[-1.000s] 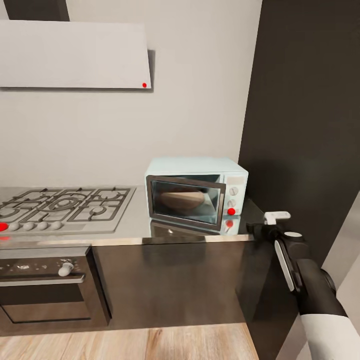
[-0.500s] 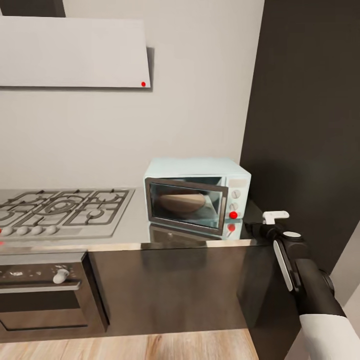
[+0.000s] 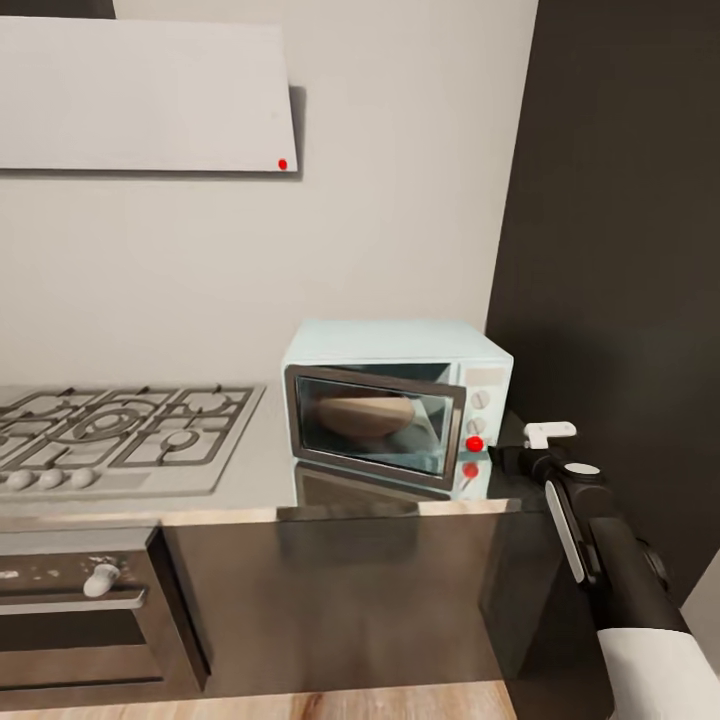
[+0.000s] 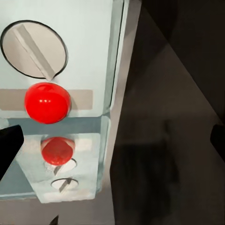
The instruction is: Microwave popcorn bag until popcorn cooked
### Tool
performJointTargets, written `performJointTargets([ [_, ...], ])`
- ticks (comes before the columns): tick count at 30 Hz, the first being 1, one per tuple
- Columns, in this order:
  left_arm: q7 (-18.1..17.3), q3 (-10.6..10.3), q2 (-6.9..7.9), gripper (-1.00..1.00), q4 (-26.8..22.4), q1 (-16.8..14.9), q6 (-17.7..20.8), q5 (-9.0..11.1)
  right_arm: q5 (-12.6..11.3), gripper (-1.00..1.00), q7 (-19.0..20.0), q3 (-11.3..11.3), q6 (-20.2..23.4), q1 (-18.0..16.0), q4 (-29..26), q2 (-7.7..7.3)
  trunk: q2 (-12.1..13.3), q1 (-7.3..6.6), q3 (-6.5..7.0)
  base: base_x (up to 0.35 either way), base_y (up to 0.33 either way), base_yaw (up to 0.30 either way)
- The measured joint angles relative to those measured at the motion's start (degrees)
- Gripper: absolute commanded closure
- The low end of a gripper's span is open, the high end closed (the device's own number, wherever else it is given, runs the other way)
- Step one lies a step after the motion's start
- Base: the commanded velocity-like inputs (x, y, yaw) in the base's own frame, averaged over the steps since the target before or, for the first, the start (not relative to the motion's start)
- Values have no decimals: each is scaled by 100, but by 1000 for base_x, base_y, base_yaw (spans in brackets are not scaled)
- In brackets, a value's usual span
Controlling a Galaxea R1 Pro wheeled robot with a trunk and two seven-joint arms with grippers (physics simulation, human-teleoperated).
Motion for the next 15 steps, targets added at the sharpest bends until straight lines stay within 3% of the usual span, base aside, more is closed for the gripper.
performJointTargets([
  [11, 0, 0, 0, -100, 0, 0, 0, 0, 29, -100, -47, 10, 0, 0, -28, 28, 0, 0, 0, 157, 0, 0],
  [15, 1, 1, 0, -100, 0, 0, 0, 0, -1, -100, -21, 17, -7, 0, -69, 34, 0, 1, 0, 37, 0, 0],
])
